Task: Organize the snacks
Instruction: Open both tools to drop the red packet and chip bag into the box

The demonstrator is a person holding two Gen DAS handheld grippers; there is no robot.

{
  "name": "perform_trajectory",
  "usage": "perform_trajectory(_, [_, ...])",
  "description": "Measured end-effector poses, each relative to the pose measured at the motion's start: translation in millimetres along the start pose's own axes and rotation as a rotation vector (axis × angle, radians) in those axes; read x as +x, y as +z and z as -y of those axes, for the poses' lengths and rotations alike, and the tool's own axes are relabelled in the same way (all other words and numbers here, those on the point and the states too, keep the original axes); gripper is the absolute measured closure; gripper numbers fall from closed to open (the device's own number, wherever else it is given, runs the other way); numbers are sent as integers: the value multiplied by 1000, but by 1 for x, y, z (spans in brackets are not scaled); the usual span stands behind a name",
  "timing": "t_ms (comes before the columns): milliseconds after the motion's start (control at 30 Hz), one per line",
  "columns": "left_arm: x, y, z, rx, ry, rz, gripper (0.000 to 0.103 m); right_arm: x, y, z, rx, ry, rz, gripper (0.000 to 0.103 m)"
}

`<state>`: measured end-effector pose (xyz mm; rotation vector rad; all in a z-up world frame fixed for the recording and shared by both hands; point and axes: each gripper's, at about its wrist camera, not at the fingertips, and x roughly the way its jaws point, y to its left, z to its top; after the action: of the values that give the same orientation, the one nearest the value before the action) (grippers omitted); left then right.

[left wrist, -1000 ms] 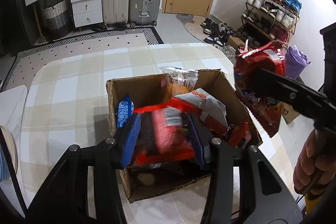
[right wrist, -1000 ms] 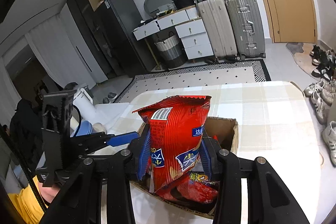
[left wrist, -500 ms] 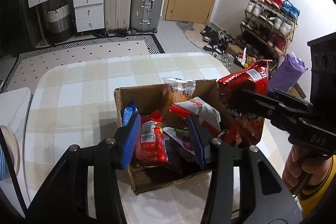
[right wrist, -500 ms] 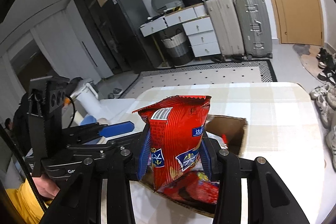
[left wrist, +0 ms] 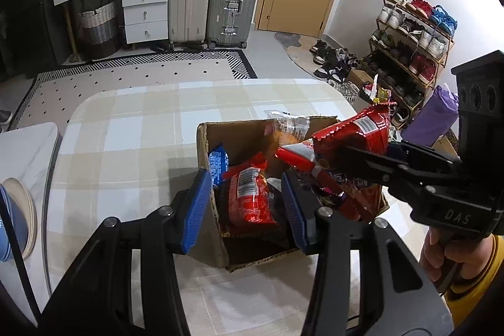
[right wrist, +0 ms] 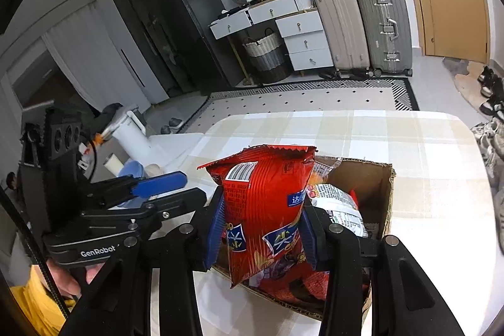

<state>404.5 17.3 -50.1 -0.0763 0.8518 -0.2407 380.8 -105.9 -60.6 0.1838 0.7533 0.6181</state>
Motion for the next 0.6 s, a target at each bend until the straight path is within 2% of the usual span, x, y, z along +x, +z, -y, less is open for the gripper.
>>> perform_trajectory(133, [-3, -4, -1, 3, 1, -4, 60, 4, -2, -2, -13, -17, -12, 55])
perform_trajectory(300, [-1, -7, 0, 4, 12, -17, 60, 7, -8, -8, -43, -41, -27, 55])
perform_trajectory(600, [-1, -7, -2, -7, 10, -21, 60, 1, -6, -7, -50, -56, 1, 53])
